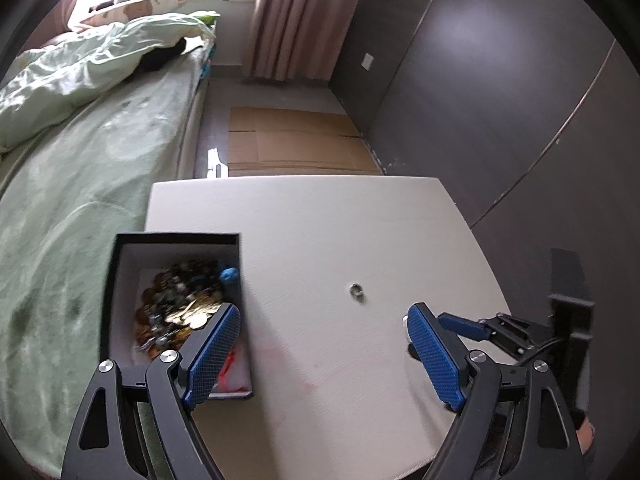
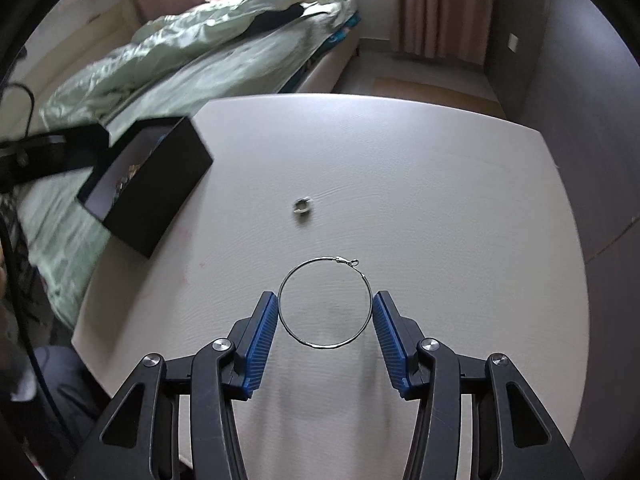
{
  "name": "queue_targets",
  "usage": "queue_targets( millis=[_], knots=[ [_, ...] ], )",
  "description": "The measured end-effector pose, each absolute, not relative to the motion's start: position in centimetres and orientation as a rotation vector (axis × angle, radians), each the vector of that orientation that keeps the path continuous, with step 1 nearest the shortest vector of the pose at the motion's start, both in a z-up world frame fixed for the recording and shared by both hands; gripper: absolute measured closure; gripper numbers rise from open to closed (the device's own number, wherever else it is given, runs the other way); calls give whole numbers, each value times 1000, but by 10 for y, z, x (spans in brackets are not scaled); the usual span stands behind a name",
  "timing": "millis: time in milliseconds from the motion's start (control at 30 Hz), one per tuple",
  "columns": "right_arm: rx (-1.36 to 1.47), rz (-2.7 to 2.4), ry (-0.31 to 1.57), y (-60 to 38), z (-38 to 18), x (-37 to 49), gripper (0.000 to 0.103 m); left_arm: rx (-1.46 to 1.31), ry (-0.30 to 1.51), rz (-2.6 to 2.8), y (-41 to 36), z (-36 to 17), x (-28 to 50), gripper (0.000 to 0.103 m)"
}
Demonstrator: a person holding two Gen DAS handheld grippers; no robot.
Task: Organize jewelry
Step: 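Grasp the small silver ring with the left gripper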
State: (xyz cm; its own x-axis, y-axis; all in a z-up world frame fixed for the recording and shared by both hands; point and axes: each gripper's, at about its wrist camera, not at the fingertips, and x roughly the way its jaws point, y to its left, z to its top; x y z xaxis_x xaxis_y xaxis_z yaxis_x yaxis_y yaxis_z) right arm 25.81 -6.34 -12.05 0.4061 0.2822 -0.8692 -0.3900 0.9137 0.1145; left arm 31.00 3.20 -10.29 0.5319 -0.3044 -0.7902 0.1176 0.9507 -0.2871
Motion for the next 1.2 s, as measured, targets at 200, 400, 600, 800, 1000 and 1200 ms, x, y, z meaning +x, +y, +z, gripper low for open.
queue_targets(
  millis=[200, 400, 600, 800, 1000, 1200],
  knots=[
    [29, 411, 1051, -105, -110, 272, 53, -203, 1012, -290, 11, -114, 329, 17],
    [120, 384, 1040, -131, -108, 283, 53, -178, 1061, -311, -10, -131, 345, 33],
    [175, 372, 1022, -148, -106, 282, 54, -138, 1116, -304, -29, -152, 359, 51],
    [208, 370, 1012, -157, -104, 284, 53, -53, 1134, -282, -46, -166, 372, 65],
    [209, 374, 1008, -156, -104, 284, 53, 28, 1151, -247, -51, -177, 373, 77],
    [208, 381, 1001, -152, -103, 284, 53, 78, 1135, -221, -55, -180, 374, 88]
  ],
)
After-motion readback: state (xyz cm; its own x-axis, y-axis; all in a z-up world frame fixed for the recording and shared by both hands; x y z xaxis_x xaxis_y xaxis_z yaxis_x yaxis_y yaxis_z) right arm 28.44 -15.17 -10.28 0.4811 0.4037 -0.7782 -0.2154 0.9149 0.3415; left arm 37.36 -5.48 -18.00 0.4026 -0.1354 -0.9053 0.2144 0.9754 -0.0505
